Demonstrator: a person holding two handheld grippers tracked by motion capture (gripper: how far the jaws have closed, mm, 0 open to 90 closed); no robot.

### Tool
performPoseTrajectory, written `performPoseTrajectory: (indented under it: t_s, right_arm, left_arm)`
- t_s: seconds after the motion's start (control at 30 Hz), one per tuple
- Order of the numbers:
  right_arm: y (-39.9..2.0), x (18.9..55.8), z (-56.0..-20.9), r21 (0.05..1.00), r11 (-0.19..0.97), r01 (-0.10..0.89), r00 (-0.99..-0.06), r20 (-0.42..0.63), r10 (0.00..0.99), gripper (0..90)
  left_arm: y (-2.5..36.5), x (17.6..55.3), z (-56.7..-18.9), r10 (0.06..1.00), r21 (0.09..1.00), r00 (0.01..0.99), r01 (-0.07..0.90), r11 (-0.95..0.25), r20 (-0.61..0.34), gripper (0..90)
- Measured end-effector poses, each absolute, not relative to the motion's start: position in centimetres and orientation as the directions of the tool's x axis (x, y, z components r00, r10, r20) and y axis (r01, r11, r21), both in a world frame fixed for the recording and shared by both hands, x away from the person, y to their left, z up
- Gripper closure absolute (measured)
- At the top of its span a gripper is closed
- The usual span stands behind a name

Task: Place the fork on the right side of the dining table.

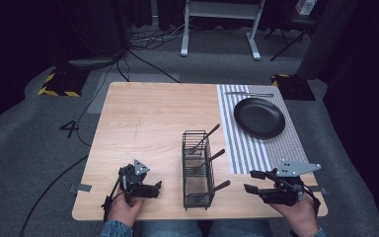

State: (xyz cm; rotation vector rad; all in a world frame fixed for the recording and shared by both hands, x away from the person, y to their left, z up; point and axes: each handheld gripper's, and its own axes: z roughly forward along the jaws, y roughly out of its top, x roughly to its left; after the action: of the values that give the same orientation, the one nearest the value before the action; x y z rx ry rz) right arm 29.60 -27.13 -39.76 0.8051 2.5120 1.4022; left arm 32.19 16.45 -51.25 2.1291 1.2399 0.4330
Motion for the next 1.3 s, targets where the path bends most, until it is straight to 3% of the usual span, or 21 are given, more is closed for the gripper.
performPoseTrajectory:
  t_s: [0.8,1.3]
  right_arm:
    - [-23.4,28.2,-36.2,0.842,0.419,0.339,-0.909,0.179,0.376,51.5]
    - [-21.3,28.8,-36.2,0.821,0.453,0.349,-0.915,0.193,0.356,72.4]
  left_arm:
    - [16.5,32.2,-51.2,0.863,0.663,0.504,0.656,-0.36,-0.029,0.4]
    - [16.5,32.2,-51.2,0.863,0.663,0.504,0.656,-0.36,-0.03,0.4]
